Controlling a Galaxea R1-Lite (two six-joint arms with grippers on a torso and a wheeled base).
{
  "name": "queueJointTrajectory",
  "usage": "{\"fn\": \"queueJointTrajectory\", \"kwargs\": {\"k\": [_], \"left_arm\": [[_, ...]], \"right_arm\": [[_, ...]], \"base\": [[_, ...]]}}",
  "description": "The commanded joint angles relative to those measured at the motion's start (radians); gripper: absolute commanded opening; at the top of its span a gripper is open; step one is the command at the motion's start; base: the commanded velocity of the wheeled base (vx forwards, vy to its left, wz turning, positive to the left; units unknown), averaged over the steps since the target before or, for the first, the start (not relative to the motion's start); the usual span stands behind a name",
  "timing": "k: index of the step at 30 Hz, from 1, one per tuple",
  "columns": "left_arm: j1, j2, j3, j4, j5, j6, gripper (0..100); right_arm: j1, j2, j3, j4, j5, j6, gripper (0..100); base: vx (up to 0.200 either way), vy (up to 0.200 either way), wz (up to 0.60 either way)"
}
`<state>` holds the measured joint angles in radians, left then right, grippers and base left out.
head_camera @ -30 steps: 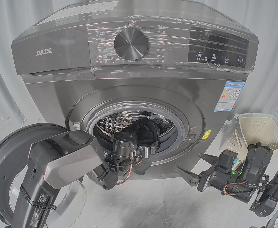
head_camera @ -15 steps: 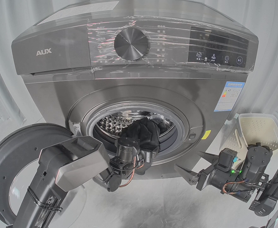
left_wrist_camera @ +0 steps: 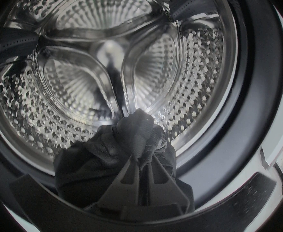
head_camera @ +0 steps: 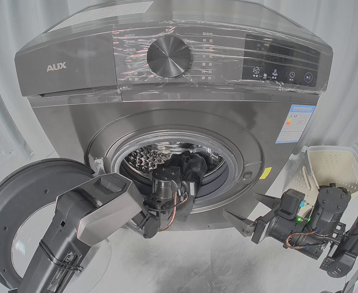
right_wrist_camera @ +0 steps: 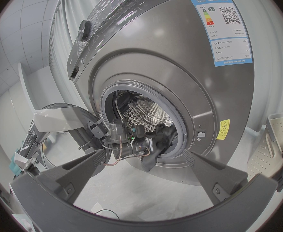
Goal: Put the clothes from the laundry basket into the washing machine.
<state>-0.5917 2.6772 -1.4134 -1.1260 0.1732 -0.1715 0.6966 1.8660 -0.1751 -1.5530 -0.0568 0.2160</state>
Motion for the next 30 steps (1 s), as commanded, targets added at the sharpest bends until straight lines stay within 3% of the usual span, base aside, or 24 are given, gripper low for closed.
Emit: {"fn": "queueJointTrajectory", "kwargs": {"k": [1, 7, 19, 20, 24, 27, 30], "left_arm": [[0.027, 0.016, -0.114, -0.009, 0.043, -0.002, 0], [0.055, 0.062, -0.259, -0.008, 0.095, 0.0, 0], [0.066, 0.087, -0.299, -0.009, 0.097, 0.0, 0], [0.064, 0.084, -0.295, -0.009, 0.097, 0.0, 100], [0.055, 0.061, -0.231, -0.009, 0.097, -0.002, 100], [0.032, -0.02, -0.064, -0.002, 0.08, 0.0, 100], [0.021, -0.042, 0.014, 0.0, 0.063, 0.001, 100]], "right_arm": [[0.004, -0.001, -0.004, -0.004, 0.0, 0.0, 100], [0.004, -0.002, -0.009, -0.004, 0.0, 0.0, 100], [0.004, -0.002, -0.009, -0.004, 0.0, 0.0, 100], [0.004, -0.002, -0.009, -0.004, 0.0, 0.0, 100], [0.004, -0.002, -0.009, -0.004, 0.0, 0.0, 100], [0.004, -0.004, -0.009, -0.004, 0.0, 0.0, 100], [0.004, -0.004, -0.009, -0.004, 0.0, 0.0, 100]], "base": [[0.0, 0.0, 0.0], [0.0, 0.0, 0.0], [0.0, 0.0, 0.0], [0.0, 0.0, 0.0], [0.0, 0.0, 0.0], [0.0, 0.0, 0.0], [0.0, 0.0, 0.0]]}}
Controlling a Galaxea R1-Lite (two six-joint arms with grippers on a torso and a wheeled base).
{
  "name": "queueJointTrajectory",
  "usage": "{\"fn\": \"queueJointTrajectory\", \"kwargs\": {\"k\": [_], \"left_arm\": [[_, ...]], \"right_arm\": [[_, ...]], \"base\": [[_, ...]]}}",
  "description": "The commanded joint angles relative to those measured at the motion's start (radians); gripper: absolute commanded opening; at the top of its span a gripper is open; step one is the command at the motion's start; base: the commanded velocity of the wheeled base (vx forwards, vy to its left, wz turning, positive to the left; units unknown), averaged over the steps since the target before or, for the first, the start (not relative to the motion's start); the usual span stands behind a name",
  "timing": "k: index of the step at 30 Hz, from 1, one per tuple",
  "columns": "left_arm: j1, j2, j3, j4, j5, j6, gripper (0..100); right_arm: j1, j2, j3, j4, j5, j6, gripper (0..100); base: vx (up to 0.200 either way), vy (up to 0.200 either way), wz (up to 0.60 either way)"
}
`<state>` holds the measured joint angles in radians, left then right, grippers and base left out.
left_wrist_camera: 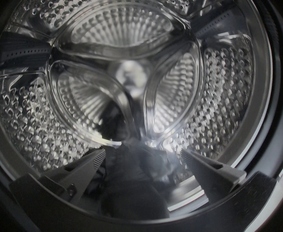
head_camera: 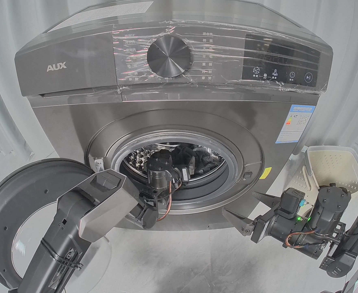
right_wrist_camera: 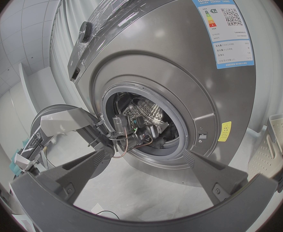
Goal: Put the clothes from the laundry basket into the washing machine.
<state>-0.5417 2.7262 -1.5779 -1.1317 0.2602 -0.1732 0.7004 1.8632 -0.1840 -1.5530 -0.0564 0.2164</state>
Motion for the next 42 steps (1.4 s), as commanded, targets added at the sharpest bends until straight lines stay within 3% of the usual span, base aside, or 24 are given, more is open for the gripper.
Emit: {"fn": "queueJointTrajectory", "kwargs": {"k": [1, 4, 9, 17, 37, 41, 42], "left_arm": [[-0.035, -0.102, 0.22, 0.004, -0.049, 0.003, 100], [-0.038, -0.102, 0.259, 0.003, -0.067, 0.009, 100], [-0.032, -0.068, 0.24, -0.007, -0.067, 0.046, 100], [-0.044, -0.097, 0.285, -0.057, -0.067, 0.046, 100], [-0.244, -0.6, 1.036, -0.416, -0.045, 0.027, 100], [-0.254, -0.709, 1.127, -0.416, -0.036, -0.009, 100], [-0.259, -0.77, 1.174, -0.418, -0.001, -0.019, 100]], "right_arm": [[0.001, -0.001, -0.002, -0.004, 0.0, 0.0, 100], [0.002, -0.002, -0.003, -0.004, 0.0, 0.0, 100], [0.002, -0.004, -0.005, -0.004, 0.0, 0.0, 100], [0.001, -0.004, -0.003, -0.004, 0.0, 0.0, 100], [0.021, -0.059, 0.021, -0.002, -0.005, -0.003, 100], [0.025, -0.093, 0.077, -0.004, -0.008, -0.009, 100], [0.028, -0.121, 0.09, -0.002, -0.01, -0.008, 100]], "base": [[0.0, 0.0, 0.0], [0.0, 0.0, 0.0], [0.0, 0.0, 0.0], [0.0, 0.0, 0.0], [0.0, 0.0, 0.0], [0.0, 0.0, 0.0], [0.0, 0.0, 0.0]]}}
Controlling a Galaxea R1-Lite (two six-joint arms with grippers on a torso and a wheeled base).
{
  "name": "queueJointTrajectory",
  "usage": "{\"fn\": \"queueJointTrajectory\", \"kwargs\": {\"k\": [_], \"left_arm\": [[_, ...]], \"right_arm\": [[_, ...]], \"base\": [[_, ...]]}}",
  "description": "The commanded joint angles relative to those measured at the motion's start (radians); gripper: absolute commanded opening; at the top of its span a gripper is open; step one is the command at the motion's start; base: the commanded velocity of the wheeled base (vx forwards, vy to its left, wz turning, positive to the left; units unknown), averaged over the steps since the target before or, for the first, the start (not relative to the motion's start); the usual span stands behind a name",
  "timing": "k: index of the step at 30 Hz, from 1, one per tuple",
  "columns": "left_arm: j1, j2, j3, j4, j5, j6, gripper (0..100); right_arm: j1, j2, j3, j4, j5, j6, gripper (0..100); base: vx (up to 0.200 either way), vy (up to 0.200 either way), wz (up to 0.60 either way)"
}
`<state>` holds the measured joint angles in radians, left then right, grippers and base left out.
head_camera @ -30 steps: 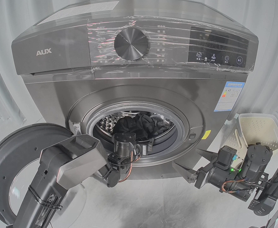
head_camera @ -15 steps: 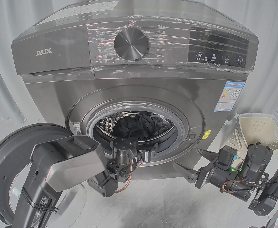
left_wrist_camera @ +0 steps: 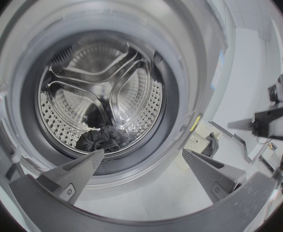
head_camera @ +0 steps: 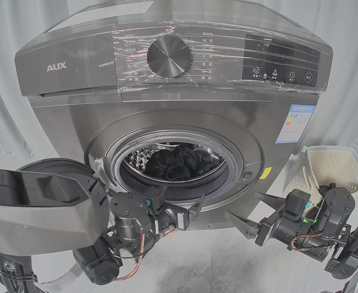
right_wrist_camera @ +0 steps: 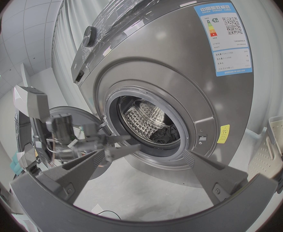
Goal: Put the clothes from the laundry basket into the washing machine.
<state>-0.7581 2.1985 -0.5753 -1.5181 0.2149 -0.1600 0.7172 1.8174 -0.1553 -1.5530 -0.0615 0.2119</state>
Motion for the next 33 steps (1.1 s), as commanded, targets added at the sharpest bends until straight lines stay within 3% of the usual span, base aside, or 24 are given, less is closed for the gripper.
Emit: {"fn": "queueJointTrajectory", "kwargs": {"k": [1, 5, 8, 16, 19, 26, 28, 33], "left_arm": [[-0.049, -0.269, 0.187, -0.031, 0.058, -0.036, 100], [-0.058, -0.428, 0.275, -0.03, 0.07, -0.073, 100], [-0.067, -0.485, 0.315, -0.028, 0.072, -0.078, 100], [-0.035, -0.511, 0.379, -0.03, 0.081, -0.039, 100], [-0.032, -0.525, 0.379, -0.03, 0.081, -0.019, 100], [-0.035, -0.553, 0.423, -0.03, 0.103, 0.023, 100], [-0.032, -0.577, 0.448, -0.031, 0.138, 0.043, 100], [-0.018, -0.691, 0.491, -0.03, 0.146, 0.043, 100]], "right_arm": [[0.011, -0.086, 0.066, -0.002, -0.006, -0.003, 100], [-0.001, -0.155, 0.097, -0.001, -0.009, -0.002, 100], [-0.004, -0.175, 0.12, -0.001, -0.009, 0.0, 100], [-0.088, -0.221, 0.143, -0.001, -0.031, -0.025, 100], [-0.159, -0.241, 0.146, 0.001, -0.044, -0.054, 100], [-0.17, -0.299, 0.155, 0.005, -0.047, -0.071, 100], [-0.17, -0.311, 0.155, 0.01, -0.047, -0.069, 100], [-0.174, -0.333, 0.155, 0.036, -0.049, -0.059, 100]], "base": [[0.0, 0.0, 0.0], [0.0, 0.0, 0.0], [0.0, 0.0, 0.0], [0.0, 0.0, 0.0], [0.0, 0.0, 0.0], [-0.057, 0.0, 0.0], [-0.2, 0.0, 0.0], [-0.2, 0.0, 0.0]]}}
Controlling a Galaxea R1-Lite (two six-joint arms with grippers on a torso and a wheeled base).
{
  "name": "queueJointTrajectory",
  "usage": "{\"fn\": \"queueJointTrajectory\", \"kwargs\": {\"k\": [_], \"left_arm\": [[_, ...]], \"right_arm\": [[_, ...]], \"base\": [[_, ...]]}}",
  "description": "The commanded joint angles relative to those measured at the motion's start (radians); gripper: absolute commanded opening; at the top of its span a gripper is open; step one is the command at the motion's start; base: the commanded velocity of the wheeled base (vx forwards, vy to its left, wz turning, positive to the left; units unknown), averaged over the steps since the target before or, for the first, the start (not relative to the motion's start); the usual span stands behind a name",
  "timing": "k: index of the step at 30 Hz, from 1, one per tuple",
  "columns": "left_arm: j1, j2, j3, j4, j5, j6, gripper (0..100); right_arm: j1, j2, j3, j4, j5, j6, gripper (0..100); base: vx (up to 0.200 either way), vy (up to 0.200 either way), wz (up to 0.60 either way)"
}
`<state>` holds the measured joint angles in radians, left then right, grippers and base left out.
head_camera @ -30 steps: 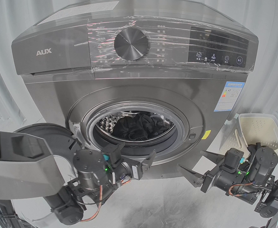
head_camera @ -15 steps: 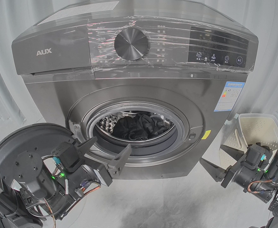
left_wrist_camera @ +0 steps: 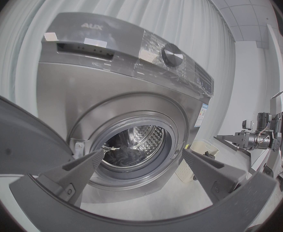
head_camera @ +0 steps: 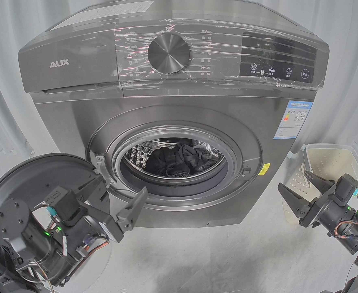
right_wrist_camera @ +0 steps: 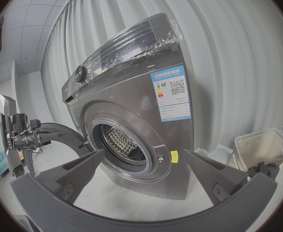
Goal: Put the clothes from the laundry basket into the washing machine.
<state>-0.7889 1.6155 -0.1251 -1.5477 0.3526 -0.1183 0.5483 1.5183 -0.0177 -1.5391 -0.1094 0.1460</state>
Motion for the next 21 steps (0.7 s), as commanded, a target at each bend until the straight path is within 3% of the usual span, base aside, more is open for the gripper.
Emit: {"fn": "queueJointTrajectory", "kwargs": {"k": [1, 3, 5, 7, 8, 10, 15, 16, 19, 21], "left_arm": [[0.013, -0.108, 0.041, 0.0, 0.008, 0.002, 100], [0.02, -0.203, 0.117, 0.001, 0.008, 0.006, 100], [0.022, -0.227, 0.125, 0.011, 0.014, 0.006, 100], [0.043, -0.304, 0.125, 0.075, 0.028, 0.009, 100], [0.043, -0.304, 0.125, 0.075, 0.028, 0.009, 100], [0.04, -0.402, 0.125, 0.167, 0.026, 0.017, 100], [0.043, -0.565, 0.125, 0.382, 0.017, 0.019, 100], [0.043, -0.565, 0.125, 0.382, 0.017, 0.019, 100], [0.048, -0.674, 0.125, 0.544, 0.026, 0.016, 100], [0.05, -0.686, 0.125, 0.555, 0.025, 0.019, 100]], "right_arm": [[-0.005, -0.033, 0.018, 0.022, -0.001, 0.007, 100], [-0.005, -0.099, 0.018, 0.079, -0.01, 0.003, 100], [-0.001, -0.132, 0.018, 0.114, -0.012, 0.0, 100], [0.013, -0.253, 0.018, 0.266, -0.015, -0.032, 100], [0.013, -0.253, 0.018, 0.266, -0.015, -0.032, 100], [0.001, -0.356, 0.018, 0.412, -0.013, -0.055, 100], [-0.013, -0.509, 0.018, 0.562, -0.013, -0.046, 100], [-0.013, -0.509, 0.018, 0.562, -0.013, -0.046, 100], [-0.074, -0.621, 0.018, 0.689, -0.012, -0.045, 100], [-0.084, -0.632, 0.018, 0.702, -0.012, -0.046, 100]], "base": [[-0.2, 0.0, 0.0], [-0.2, 0.0, 0.0], [-0.2, 0.0, 0.0], [-0.2, 0.0, 0.0], [-0.2, 0.0, 0.0], [-0.2, 0.0, 0.0], [-0.08, 0.0, 0.0], [0.0, 0.0, 0.0], [-0.067, 0.0, 0.0], [-0.2, 0.0, 0.0]]}}
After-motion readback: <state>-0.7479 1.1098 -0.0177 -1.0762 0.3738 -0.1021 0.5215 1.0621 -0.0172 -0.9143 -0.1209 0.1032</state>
